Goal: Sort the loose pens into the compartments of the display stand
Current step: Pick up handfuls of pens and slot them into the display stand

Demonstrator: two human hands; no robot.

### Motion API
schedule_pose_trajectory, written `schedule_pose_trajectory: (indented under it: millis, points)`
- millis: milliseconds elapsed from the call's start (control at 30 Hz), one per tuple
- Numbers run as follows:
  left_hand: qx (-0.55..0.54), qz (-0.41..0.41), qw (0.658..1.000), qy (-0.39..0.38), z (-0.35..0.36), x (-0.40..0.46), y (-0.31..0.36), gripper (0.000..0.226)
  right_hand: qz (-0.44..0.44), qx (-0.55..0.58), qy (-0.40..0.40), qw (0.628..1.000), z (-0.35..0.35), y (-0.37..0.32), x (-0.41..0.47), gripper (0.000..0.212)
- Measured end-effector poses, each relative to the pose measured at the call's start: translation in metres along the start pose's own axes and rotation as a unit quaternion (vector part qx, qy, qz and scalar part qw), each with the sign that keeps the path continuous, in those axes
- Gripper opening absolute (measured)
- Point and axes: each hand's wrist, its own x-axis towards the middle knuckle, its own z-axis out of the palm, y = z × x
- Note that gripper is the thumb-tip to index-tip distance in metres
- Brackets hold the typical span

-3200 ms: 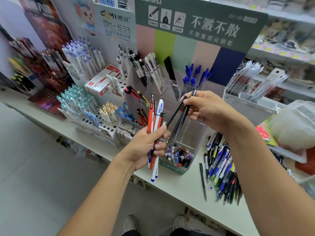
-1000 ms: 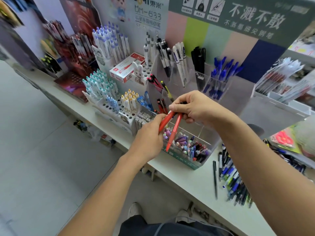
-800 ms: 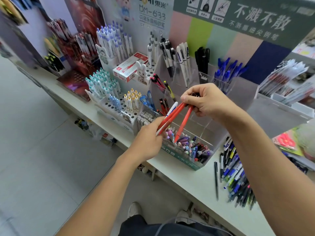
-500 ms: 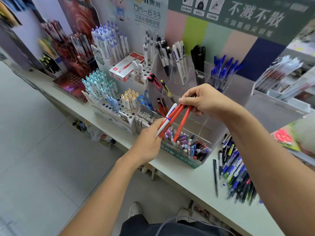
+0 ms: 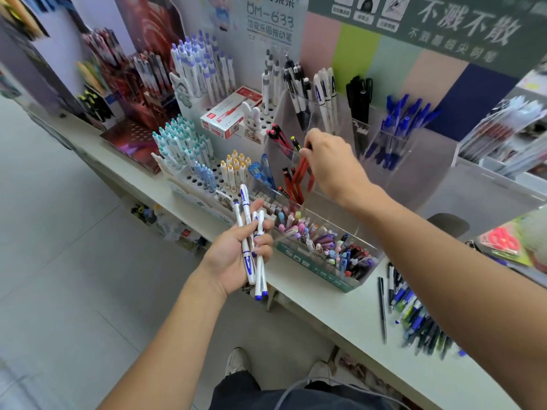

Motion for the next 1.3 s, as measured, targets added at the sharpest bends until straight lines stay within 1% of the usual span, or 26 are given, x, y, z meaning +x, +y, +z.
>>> schedule_pose_trajectory:
  millis: [67, 133, 233, 300, 367, 467, 533, 567, 633, 667, 700, 767, 833, 867, 933, 1033, 1100, 1167, 1233, 1300]
  points:
    - [0.016, 0.005, 1.0, -0.006, -0.001, -0.003, 0.004, 0.052, 0.023, -0.017, -0.032, 0.999, 0.017, 0.0, 0.005, 0.018]
    - [0.033, 0.012, 0.999, -0.011, -0.003, -0.007, 0.008, 0.053, 0.041, -0.013, -0.04, 0.998, 0.03, 0.0, 0.006, 0.018]
    - [0.052, 0.03, 0.998, -0.011, -0.005, -0.011, 0.011, 0.05, 0.047, -0.022, -0.045, 0.998, 0.046, 0.0, 0.006, 0.014]
    - [0.05, 0.043, 0.998, -0.006, -0.005, -0.011, 0.013, 0.048, 0.041, -0.038, -0.072, 0.996, 0.057, -0.002, 0.004, 0.012]
    - [0.045, 0.055, 0.997, 0.005, -0.004, -0.011, 0.013, 0.043, 0.036, -0.047, -0.114, 0.992, 0.068, -0.004, 0.001, 0.013]
    - [0.057, 0.079, 0.994, 0.048, -0.001, -0.011, 0.014, 0.036, 0.062, -0.03, -0.157, 0.985, 0.073, -0.002, -0.004, 0.014]
    - [0.055, 0.095, 0.991, 0.074, 0.001, -0.009, 0.015, 0.032, 0.063, -0.041, -0.144, 0.987, 0.062, 0.0, -0.011, 0.025]
    - [0.048, 0.102, 0.99, 0.087, 0.003, -0.007, 0.015, 0.03, 0.05, -0.035, -0.114, 0.992, 0.051, -0.001, -0.018, 0.03]
    - [0.017, 0.113, 0.987, 0.11, 0.006, -0.003, 0.017, 0.028, -0.006, 0.05, -0.058, 0.997, 0.022, -0.005, -0.042, 0.032]
    - [0.001, 0.119, 0.986, 0.116, 0.009, 0.0, 0.018, 0.029, -0.039, 0.102, -0.069, 0.992, 0.007, -0.009, -0.057, 0.034]
    - [-0.005, 0.126, 0.985, 0.118, 0.012, 0.003, 0.018, 0.03, -0.051, 0.152, -0.105, 0.981, -0.005, -0.01, -0.072, 0.035]
    - [0.017, 0.14, 0.983, 0.115, 0.022, 0.009, 0.016, 0.031, 0.001, 0.242, -0.198, 0.95, -0.018, -0.013, -0.099, 0.033]
    - [0.039, 0.148, 0.983, 0.097, 0.036, 0.016, 0.01, 0.032, 0.078, 0.323, -0.249, 0.91, -0.016, -0.013, -0.114, 0.041]
    - [0.043, 0.15, 0.984, 0.083, 0.044, 0.019, 0.005, 0.031, 0.11, 0.356, -0.258, 0.891, -0.011, -0.012, -0.117, 0.041]
    - [0.076, 0.152, 0.984, 0.056, 0.057, 0.025, -0.006, 0.032, 0.164, 0.426, -0.258, 0.851, -0.007, -0.009, -0.119, 0.029]
    - [0.185, 0.14, 0.972, 0.042, 0.069, 0.03, -0.017, 0.035, 0.19, 0.494, -0.27, 0.804, -0.012, -0.001, -0.121, 0.018]
    - [0.224, 0.124, 0.966, 0.045, 0.069, 0.031, -0.016, 0.037, 0.198, 0.512, -0.263, 0.793, -0.018, 0.009, -0.126, 0.019]
    - [0.236, 0.099, 0.965, 0.065, 0.066, 0.031, -0.01, 0.036, 0.208, 0.518, -0.221, 0.8, -0.023, 0.02, -0.13, 0.022]
    - [0.274, 0.029, 0.959, 0.068, 0.063, 0.026, -0.006, 0.034, 0.222, 0.519, -0.166, 0.809, -0.025, 0.03, -0.129, 0.024]
    - [0.314, -0.05, 0.947, 0.039, 0.061, 0.019, -0.006, 0.031, 0.239, 0.51, -0.121, 0.817, -0.028, 0.034, -0.124, 0.025]
